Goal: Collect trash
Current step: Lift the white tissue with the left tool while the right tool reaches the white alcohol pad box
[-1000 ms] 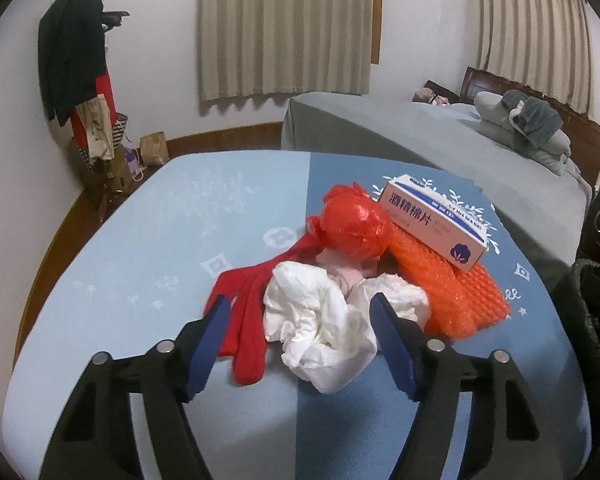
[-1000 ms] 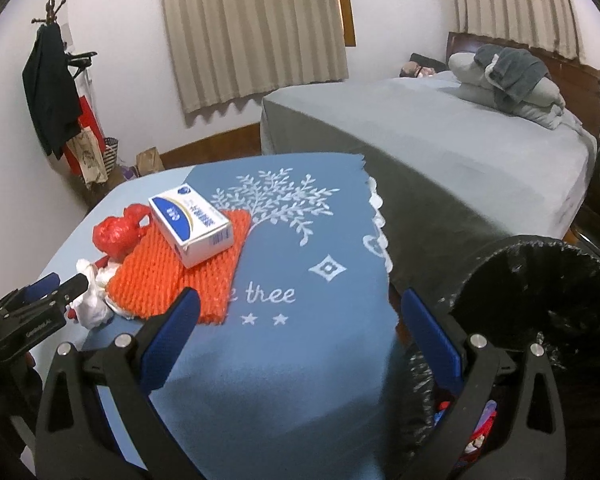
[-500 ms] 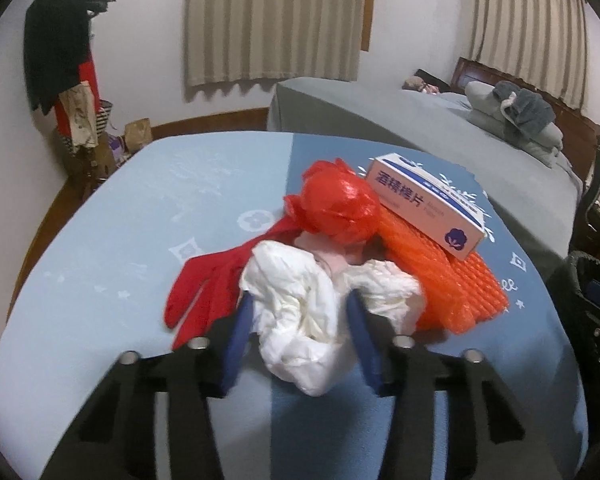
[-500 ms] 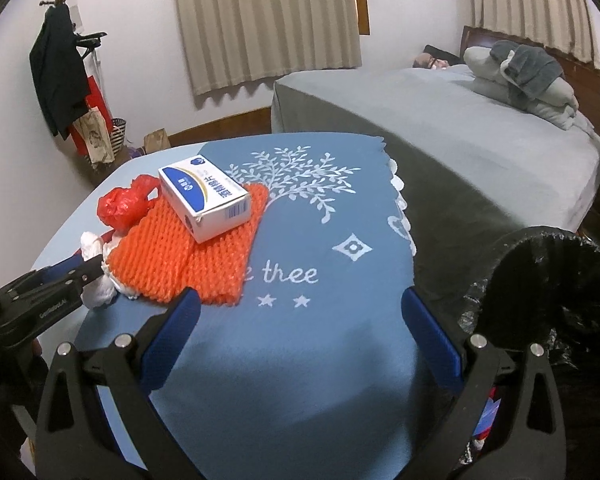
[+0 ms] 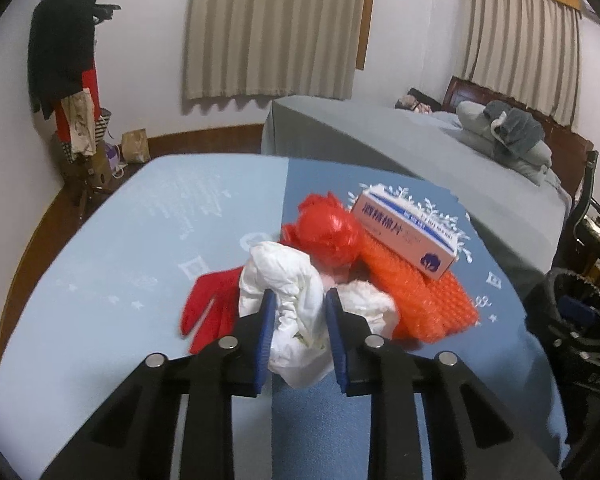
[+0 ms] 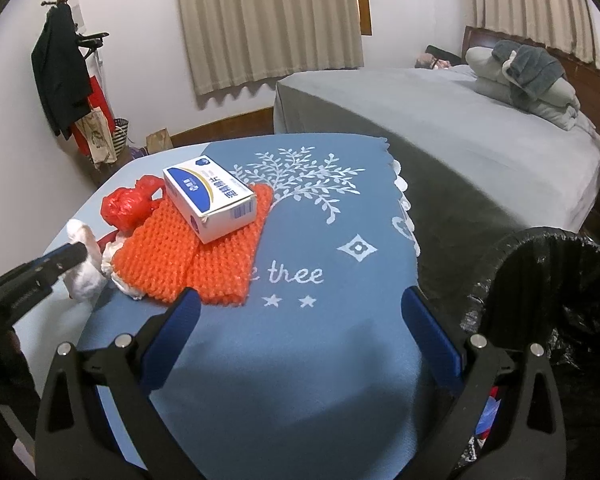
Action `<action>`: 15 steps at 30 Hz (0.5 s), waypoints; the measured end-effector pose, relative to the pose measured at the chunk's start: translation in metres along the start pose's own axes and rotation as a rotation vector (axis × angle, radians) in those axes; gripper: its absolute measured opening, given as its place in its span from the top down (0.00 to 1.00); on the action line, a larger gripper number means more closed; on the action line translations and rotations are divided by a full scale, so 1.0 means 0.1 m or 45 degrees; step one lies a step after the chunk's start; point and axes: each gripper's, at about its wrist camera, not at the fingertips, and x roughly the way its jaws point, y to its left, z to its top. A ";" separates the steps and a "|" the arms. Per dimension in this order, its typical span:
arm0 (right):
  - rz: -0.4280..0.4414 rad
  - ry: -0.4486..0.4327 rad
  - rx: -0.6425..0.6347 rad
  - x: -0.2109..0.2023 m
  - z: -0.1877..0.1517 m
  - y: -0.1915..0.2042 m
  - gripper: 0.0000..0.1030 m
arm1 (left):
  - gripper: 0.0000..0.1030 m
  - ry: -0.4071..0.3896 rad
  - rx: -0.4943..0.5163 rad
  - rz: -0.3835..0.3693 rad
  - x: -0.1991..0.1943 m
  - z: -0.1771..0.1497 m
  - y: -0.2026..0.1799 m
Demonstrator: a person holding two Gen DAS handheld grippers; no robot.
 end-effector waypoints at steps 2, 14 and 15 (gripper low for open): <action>0.002 -0.001 -0.005 0.01 0.01 0.02 0.05 | 0.75 -0.021 -0.002 -0.002 -0.05 0.04 0.00; 0.040 -0.062 -0.038 0.22 0.40 0.17 0.05 | 0.75 -0.083 0.020 0.000 0.05 0.36 -0.05; 0.044 -0.061 -0.039 0.27 0.44 0.19 0.05 | 0.75 -0.079 0.019 0.003 0.09 0.38 -0.05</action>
